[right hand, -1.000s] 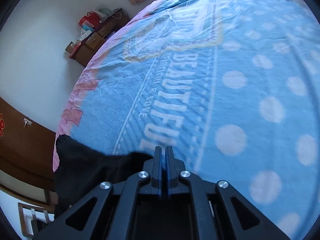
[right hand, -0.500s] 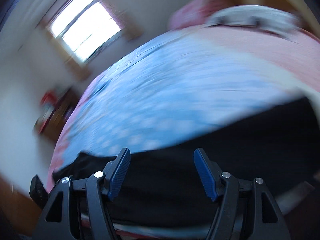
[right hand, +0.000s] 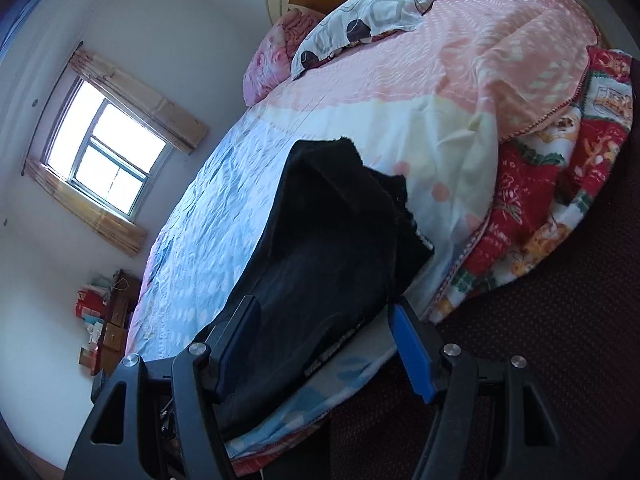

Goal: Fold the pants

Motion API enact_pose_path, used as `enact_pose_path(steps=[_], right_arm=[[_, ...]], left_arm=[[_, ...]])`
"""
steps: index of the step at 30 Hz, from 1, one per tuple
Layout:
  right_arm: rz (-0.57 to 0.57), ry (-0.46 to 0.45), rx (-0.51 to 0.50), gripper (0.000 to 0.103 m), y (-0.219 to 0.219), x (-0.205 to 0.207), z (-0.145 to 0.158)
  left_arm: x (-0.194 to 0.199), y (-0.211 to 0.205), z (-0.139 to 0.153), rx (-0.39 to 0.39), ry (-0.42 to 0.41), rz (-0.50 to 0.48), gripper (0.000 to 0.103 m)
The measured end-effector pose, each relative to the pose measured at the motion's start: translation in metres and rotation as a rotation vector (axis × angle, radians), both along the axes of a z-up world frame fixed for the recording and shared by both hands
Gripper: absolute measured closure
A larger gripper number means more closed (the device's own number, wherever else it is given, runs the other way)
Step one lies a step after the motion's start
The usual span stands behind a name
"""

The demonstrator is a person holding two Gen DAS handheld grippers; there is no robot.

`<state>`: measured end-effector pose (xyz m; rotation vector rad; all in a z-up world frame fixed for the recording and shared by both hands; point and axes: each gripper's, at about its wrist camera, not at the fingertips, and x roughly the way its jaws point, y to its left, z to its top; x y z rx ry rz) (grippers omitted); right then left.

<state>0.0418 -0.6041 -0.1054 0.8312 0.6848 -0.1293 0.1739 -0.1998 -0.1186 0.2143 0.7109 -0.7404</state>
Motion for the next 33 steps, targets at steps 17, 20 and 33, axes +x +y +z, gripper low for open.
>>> enact_pose_path(steps=[17, 20, 33], right_arm=[[-0.044, -0.018, -0.005, 0.08, -0.023, 0.006, -0.012], [-0.043, -0.038, 0.009, 0.085, -0.02, -0.002, -0.006], [-0.087, 0.056, -0.04, 0.053, -0.031, 0.002, -0.006]], left_arm=[[0.009, -0.031, -0.029, 0.059, 0.03, -0.007, 0.0], [0.008, -0.03, -0.028, 0.068, 0.024, -0.016, 0.0], [0.006, -0.031, -0.033, 0.082, -0.003, -0.04, 0.0]])
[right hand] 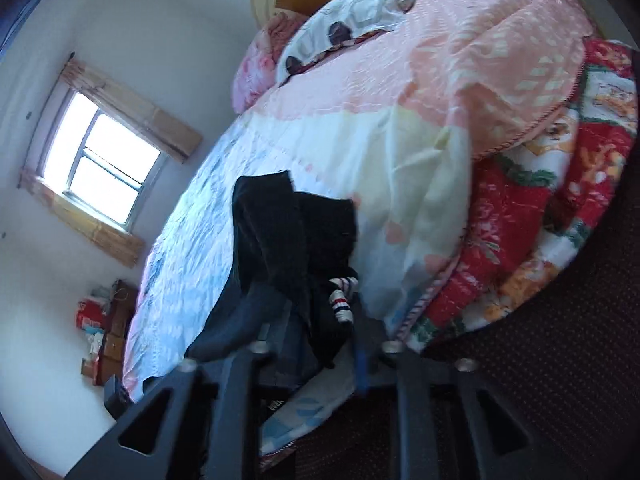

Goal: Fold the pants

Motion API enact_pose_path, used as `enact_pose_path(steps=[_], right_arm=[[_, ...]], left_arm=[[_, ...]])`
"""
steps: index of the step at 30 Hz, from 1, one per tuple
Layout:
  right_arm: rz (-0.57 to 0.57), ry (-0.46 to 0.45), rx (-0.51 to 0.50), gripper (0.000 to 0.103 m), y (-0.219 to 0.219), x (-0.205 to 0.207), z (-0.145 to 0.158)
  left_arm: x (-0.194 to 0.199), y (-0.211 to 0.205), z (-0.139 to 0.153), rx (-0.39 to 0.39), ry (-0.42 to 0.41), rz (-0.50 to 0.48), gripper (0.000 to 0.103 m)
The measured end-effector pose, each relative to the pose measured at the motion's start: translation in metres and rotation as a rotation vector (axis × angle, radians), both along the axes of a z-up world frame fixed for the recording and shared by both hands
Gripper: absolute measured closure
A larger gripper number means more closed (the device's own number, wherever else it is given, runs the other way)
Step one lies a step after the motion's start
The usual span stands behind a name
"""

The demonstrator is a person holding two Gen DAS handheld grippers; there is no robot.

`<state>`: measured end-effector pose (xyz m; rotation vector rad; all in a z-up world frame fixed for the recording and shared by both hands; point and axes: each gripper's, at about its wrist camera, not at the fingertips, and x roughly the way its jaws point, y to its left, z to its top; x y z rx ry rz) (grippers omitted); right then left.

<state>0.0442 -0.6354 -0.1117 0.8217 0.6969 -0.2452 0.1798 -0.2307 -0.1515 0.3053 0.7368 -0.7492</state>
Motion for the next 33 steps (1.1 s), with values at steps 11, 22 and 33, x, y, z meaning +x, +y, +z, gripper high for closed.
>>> enact_pose_path(steps=[11, 22, 33], right_arm=[[0.164, -0.007, -0.02, 0.053, -0.049, 0.055, 0.046], [0.564, 0.01, -0.211, 0.053, 0.033, 0.078, 0.024], [0.454, -0.018, -0.132, 0.084, -0.002, 0.1, 0.029]], left_arm=[[-0.002, 0.002, -0.003, -0.018, -0.024, -0.003, 0.0], [-0.001, 0.001, -0.005, -0.013, -0.024, -0.002, 0.0], [-0.001, 0.0, -0.006, -0.019, -0.031, 0.003, 0.0]])
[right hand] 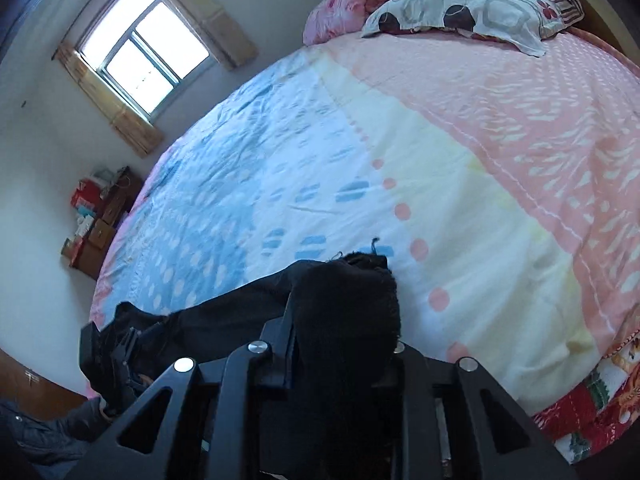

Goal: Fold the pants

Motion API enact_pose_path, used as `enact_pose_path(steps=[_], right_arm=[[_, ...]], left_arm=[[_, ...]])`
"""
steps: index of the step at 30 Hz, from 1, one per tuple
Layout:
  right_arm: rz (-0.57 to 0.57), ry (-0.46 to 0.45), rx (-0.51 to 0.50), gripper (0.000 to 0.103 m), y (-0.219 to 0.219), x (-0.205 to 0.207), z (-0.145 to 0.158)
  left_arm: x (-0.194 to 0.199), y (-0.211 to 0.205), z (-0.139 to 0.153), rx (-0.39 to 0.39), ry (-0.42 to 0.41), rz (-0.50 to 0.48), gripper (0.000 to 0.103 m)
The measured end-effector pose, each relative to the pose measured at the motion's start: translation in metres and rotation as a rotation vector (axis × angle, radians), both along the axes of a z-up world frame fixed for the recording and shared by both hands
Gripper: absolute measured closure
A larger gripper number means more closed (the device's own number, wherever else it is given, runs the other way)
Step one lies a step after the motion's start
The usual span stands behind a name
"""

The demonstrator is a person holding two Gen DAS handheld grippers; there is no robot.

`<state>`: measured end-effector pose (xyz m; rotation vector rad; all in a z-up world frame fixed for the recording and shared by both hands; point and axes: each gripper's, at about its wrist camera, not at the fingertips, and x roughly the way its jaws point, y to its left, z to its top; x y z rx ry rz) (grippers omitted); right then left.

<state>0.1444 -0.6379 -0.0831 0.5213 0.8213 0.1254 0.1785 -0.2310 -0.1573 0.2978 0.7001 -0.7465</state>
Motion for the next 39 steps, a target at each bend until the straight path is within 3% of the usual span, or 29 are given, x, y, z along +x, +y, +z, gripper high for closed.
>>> enact_pose_path(steps=[1, 4, 7, 9, 11, 13, 15, 16, 19, 22, 25, 27, 31, 34, 35, 37, 38, 39], right_arm=[[-0.01, -0.041, -0.018, 0.086, 0.003, -0.004, 0.008], [-0.104, 0.048, -0.084, 0.087, -0.004, 0.005, -0.004], [-0.089, 0.038, 0.026, 0.085, -0.016, 0.006, -0.014], [-0.066, 0.049, 0.099, 0.076, -0.023, 0.002, -0.017], [-0.067, 0.03, 0.134, 0.075, -0.029, -0.006, -0.02], [-0.073, 0.026, 0.124, 0.077, -0.027, -0.01, -0.019], [-0.08, 0.033, 0.06, 0.092, -0.015, -0.013, -0.012], [-0.082, 0.024, 0.022, 0.094, -0.006, -0.014, -0.004], [-0.034, -0.03, -0.067, 0.096, 0.045, -0.017, 0.03], [0.05, -0.078, -0.138, 0.096, 0.113, -0.016, 0.059], [0.166, -0.098, -0.133, 0.096, 0.188, -0.007, 0.067], [0.225, -0.099, -0.135, 0.096, 0.233, 0.0, 0.06], [0.35, -0.023, -0.106, 0.096, 0.333, 0.028, 0.01], [0.399, 0.021, -0.098, 0.095, 0.376, 0.042, -0.022], [0.416, 0.056, -0.095, 0.093, 0.388, 0.048, -0.035], [0.424, 0.089, -0.109, 0.07, 0.396, 0.052, -0.044], [0.438, 0.092, -0.112, 0.05, 0.396, 0.052, -0.043], [0.457, 0.084, -0.107, 0.046, 0.394, 0.048, -0.04]], left_arm=[[0.0, 0.0, 0.0, -0.001, -0.004, 0.001, 0.0], [-0.001, -0.001, -0.001, -0.002, -0.008, 0.0, 0.0], [0.0, -0.001, -0.001, -0.005, -0.002, -0.002, 0.0], [0.0, -0.001, -0.001, -0.009, -0.003, -0.003, 0.0], [-0.001, -0.002, -0.001, -0.011, -0.009, -0.002, 0.0], [-0.002, -0.001, -0.002, -0.013, -0.012, -0.002, 0.0], [-0.001, 0.001, 0.001, -0.024, -0.001, -0.003, 0.0], [0.001, 0.003, 0.003, -0.038, 0.012, -0.004, 0.0], [0.006, 0.022, 0.017, -0.119, 0.061, 0.033, 0.0], [0.006, 0.051, 0.031, -0.19, 0.059, 0.089, 0.0], [0.001, 0.089, 0.044, -0.232, 0.029, 0.159, 0.0], [-0.003, 0.12, 0.05, -0.249, 0.009, 0.217, 0.0], [-0.013, 0.174, 0.05, -0.247, 0.003, 0.316, 0.0], [-0.019, 0.196, 0.044, -0.236, 0.01, 0.364, 0.0], [-0.021, 0.203, 0.041, -0.237, 0.015, 0.379, 0.0], [-0.024, 0.21, 0.036, -0.25, 0.03, 0.398, 0.0], [-0.024, 0.212, 0.034, -0.262, 0.043, 0.401, 0.0], [-0.024, 0.211, 0.031, -0.267, 0.051, 0.402, 0.0]])
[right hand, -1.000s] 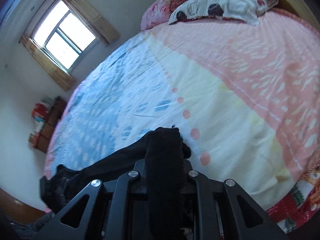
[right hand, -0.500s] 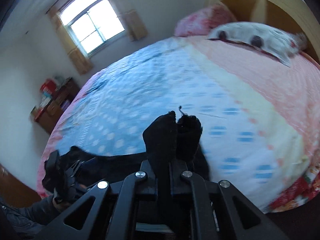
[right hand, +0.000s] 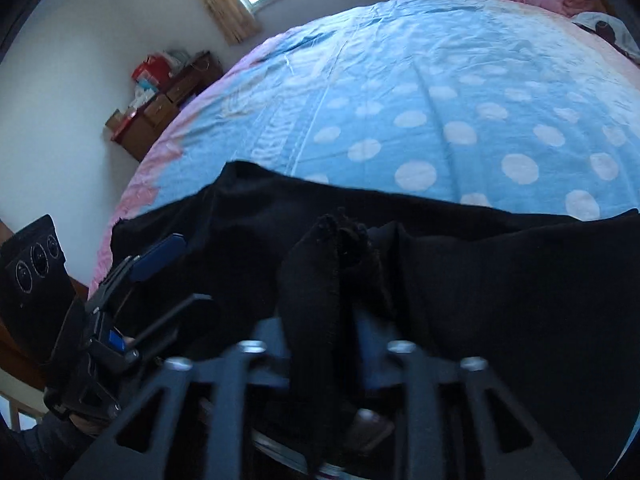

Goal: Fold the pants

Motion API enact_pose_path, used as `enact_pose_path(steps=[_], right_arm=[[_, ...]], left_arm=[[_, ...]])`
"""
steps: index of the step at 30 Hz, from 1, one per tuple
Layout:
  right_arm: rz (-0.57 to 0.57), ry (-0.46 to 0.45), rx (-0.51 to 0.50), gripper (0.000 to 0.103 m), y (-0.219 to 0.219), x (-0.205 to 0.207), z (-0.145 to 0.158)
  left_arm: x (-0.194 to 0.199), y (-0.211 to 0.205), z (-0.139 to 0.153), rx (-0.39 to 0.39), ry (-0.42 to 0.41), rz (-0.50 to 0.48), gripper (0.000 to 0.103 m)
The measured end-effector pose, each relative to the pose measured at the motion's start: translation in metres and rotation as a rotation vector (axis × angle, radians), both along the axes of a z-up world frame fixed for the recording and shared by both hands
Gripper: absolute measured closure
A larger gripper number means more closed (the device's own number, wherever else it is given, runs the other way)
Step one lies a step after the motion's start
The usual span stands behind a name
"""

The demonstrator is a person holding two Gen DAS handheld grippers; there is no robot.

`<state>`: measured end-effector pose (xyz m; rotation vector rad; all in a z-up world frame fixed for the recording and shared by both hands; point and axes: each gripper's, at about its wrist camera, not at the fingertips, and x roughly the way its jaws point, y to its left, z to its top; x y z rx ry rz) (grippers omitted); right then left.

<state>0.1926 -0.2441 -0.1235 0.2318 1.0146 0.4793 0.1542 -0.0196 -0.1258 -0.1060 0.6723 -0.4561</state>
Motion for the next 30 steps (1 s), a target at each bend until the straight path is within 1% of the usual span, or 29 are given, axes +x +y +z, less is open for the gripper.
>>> enact_pose_path(steps=[1, 3, 5, 6, 7, 8, 10, 12, 14, 16, 17, 18, 19, 20, 21, 22, 24, 25, 28, 30], right_arm=[[0.025, -0.014, 0.011, 0.046, -0.007, -0.006, 0.008], [0.03, -0.043, 0.001, 0.046, -0.022, -0.018, 0.02], [-0.016, -0.094, -0.012, 0.044, -0.048, -0.03, 0.035], [-0.04, -0.105, -0.007, 0.042, -0.061, -0.034, 0.04], [-0.088, -0.107, 0.007, 0.04, -0.081, -0.039, 0.041], [-0.137, -0.103, 0.019, 0.037, -0.097, -0.042, 0.041], [-0.238, -0.096, 0.054, 0.036, -0.127, -0.047, 0.034], [-0.308, -0.088, 0.085, 0.036, -0.148, -0.05, 0.028], [-0.354, -0.074, 0.119, 0.036, -0.164, -0.054, 0.018], [-0.368, -0.061, 0.147, 0.036, -0.171, -0.055, 0.011], [-0.369, -0.056, 0.161, 0.036, -0.173, -0.055, 0.007], [-0.366, -0.055, 0.167, 0.036, -0.173, -0.056, 0.005], [-0.363, -0.058, 0.17, 0.036, -0.172, -0.056, 0.004], [-0.359, -0.063, 0.171, 0.036, -0.172, -0.057, 0.003], [-0.357, -0.067, 0.17, 0.036, -0.169, -0.054, 0.002], [-0.355, -0.073, 0.168, 0.036, -0.17, -0.056, 0.002], [-0.357, -0.082, 0.168, 0.036, -0.171, -0.057, 0.001], [-0.362, -0.084, 0.173, 0.036, -0.171, -0.057, 0.001], [-0.371, -0.081, 0.179, 0.036, -0.172, -0.058, -0.001], [-0.372, -0.087, 0.176, 0.036, -0.171, -0.06, 0.001]], left_arm=[[0.0, -0.001, -0.002, -0.008, 0.007, -0.002, 0.0], [0.003, -0.008, -0.004, -0.024, 0.025, -0.024, 0.0], [0.007, -0.022, -0.006, -0.036, 0.049, -0.046, 0.0], [0.008, -0.03, -0.006, -0.049, 0.065, -0.07, 0.0], [0.009, -0.038, -0.008, -0.057, 0.081, -0.097, 0.0], [0.012, -0.048, -0.011, -0.058, 0.105, -0.118, 0.0], [0.013, -0.063, -0.015, -0.06, 0.135, -0.125, 0.0], [0.015, -0.075, -0.019, -0.053, 0.166, -0.135, 0.0], [0.019, -0.088, -0.025, -0.01, 0.189, -0.115, 0.001], [0.016, -0.095, -0.026, 0.033, 0.179, -0.104, 0.002], [0.015, -0.099, -0.026, 0.064, 0.167, -0.102, 0.01], [0.013, -0.103, -0.025, 0.111, 0.152, -0.093, 0.017], [0.012, -0.103, -0.026, 0.135, 0.146, -0.085, 0.032], [0.012, -0.101, -0.025, 0.147, 0.144, -0.072, 0.05], [0.013, -0.096, -0.023, 0.144, 0.151, -0.06, 0.064], [0.014, -0.09, -0.023, 0.135, 0.165, -0.054, 0.08], [0.019, -0.078, -0.022, 0.068, 0.209, -0.059, 0.082], [0.019, -0.075, -0.021, 0.052, 0.218, -0.06, 0.085], [0.013, -0.069, -0.013, 0.037, 0.208, -0.07, 0.087], [0.009, -0.059, -0.004, 0.025, 0.19, -0.057, 0.087]])
